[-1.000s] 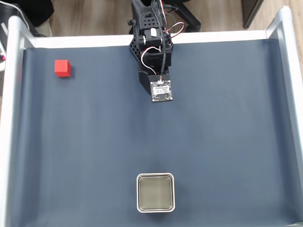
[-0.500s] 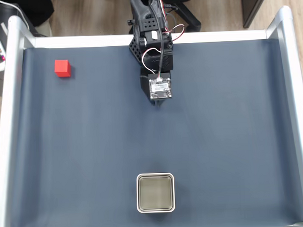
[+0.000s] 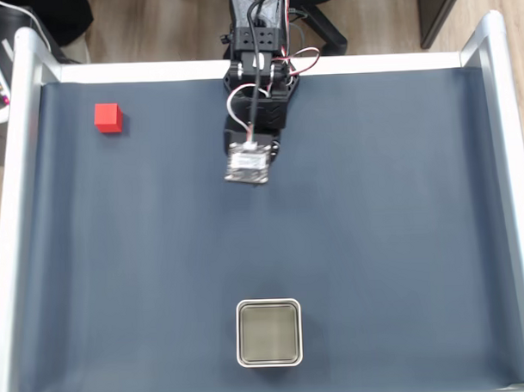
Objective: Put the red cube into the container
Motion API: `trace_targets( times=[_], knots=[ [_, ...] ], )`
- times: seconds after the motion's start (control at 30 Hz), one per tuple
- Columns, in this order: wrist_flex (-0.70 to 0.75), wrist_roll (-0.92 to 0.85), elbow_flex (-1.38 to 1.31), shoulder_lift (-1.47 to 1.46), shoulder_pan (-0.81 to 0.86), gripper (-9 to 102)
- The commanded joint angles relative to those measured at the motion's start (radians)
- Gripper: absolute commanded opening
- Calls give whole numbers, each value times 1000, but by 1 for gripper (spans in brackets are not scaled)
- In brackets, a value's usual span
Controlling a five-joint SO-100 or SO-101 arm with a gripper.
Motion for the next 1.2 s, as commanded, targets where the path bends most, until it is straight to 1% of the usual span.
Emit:
trace_targets(
  times=[0.0,0.2,0.33,0.53,0.67,0.8,0.9,1.03,1.17],
  knots=[
    [64,17,-206,-123,89,0],
    [121,31,-422,-291,357,0],
    [241,26,-488,-357,584,0],
    [225,-57,-506,-393,939,1],
    [195,-133,-532,-439,1134,2],
    [184,-181,-572,-502,1252,6],
    [118,-198,-591,-566,1304,10],
    [0,-209,-592,-647,1333,15],
    [-63,-199,-594,-721,1339,20]
  ],
)
